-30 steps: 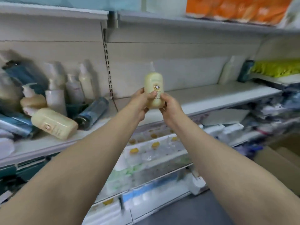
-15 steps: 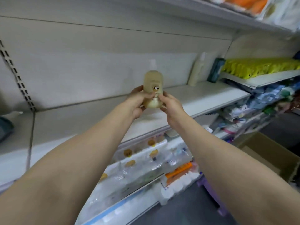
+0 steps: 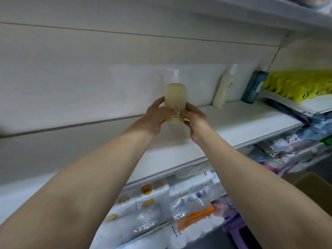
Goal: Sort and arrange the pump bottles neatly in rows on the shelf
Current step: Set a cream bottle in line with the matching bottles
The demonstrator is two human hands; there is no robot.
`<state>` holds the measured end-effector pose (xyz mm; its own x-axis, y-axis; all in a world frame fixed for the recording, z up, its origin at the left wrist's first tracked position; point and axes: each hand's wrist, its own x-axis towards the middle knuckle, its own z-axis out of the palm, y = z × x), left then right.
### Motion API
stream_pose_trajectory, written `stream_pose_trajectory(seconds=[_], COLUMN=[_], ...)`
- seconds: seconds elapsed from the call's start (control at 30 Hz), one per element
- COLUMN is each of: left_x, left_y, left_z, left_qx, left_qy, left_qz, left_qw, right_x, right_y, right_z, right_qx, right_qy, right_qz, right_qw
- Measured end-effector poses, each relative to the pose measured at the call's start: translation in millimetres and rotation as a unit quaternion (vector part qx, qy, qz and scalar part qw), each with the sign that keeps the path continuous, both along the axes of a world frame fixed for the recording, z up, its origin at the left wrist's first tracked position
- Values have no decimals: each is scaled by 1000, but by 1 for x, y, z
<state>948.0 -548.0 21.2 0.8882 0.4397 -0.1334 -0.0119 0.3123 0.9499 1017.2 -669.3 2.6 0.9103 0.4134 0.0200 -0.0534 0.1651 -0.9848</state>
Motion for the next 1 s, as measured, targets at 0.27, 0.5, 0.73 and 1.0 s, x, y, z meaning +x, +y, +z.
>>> stream_pose_trajectory(seconds=[0.27,0.5,0.73,1.0], left_x=[68,102,115,120], left_y=[-10,-9,-3,-6], left_z=[-14,-19,-30,-32], left_qx=[14,25,53,68], left_qy=[6,23,61,81], left_qz=[118,209,244,259], left_qw=[993,977,966,960], right_x=[83,130,156,157], right_y=[5,28,44,45], right_z=[-9,-21,-41,-44], right_qx=[-51,-38,-47,-51], right_qy=[-60,-71,-24,-23], right_qz=[122,185,199,198], right_qw=[989,979,979,979])
